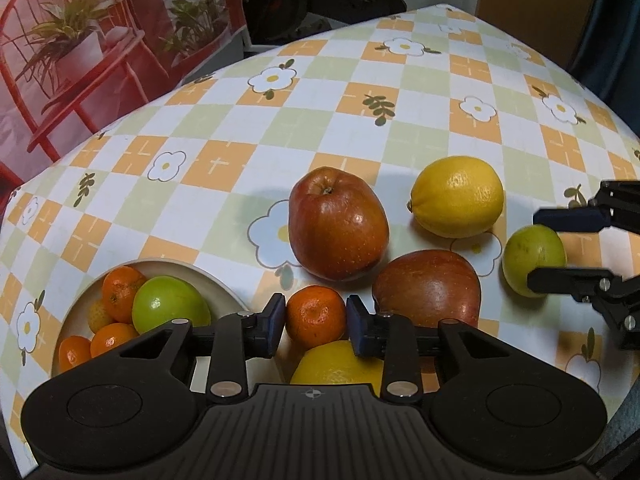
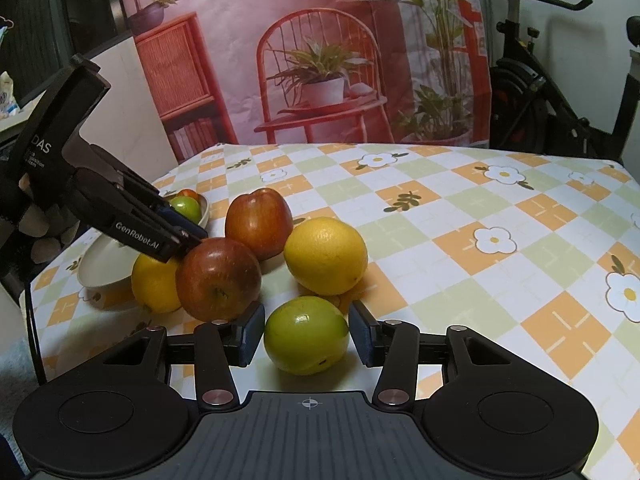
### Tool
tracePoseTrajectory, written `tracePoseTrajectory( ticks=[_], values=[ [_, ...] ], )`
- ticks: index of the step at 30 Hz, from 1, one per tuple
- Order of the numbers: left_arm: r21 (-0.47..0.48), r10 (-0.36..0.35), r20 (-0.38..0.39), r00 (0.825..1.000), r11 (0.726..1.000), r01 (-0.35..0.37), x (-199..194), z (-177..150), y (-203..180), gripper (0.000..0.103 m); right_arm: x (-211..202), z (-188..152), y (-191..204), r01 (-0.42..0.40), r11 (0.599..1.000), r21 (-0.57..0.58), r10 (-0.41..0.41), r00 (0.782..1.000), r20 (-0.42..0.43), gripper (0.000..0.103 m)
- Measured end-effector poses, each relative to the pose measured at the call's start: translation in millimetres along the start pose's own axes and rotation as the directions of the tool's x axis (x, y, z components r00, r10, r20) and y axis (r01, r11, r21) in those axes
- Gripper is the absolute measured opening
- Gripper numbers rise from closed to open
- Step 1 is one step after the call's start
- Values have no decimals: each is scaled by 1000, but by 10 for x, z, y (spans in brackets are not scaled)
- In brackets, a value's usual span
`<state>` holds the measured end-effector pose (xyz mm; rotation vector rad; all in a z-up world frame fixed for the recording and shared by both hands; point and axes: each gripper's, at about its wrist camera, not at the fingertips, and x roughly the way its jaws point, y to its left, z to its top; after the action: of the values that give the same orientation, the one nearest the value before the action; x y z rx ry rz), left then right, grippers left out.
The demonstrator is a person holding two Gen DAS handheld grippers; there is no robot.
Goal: Organize fruits
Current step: 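Grasp a tangerine with the left tool while the right tool holds the green citrus, then carry the tangerine to the plate and open the left tool while the right tool releases the green citrus there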
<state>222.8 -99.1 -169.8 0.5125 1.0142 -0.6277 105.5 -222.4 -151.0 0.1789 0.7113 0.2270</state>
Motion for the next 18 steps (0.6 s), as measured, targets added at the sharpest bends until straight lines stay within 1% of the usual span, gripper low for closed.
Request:
tracePoseTrajectory(
  ticks=[9, 14, 18],
  values=[
    [-51, 1, 66, 998, 999, 2, -132, -10, 33, 35, 41, -32, 40, -16, 1000, -4, 16, 999, -33, 45],
    [-114, -1, 117, 993, 993, 14, -245, -72, 97, 35, 44, -30, 77, -20, 1000, -21, 19, 999, -43, 44],
    [-174, 2, 169, 986, 984, 28, -378, -168, 189, 35, 34, -24, 80, -16, 1000, -25, 15, 999, -47, 44]
  ],
)
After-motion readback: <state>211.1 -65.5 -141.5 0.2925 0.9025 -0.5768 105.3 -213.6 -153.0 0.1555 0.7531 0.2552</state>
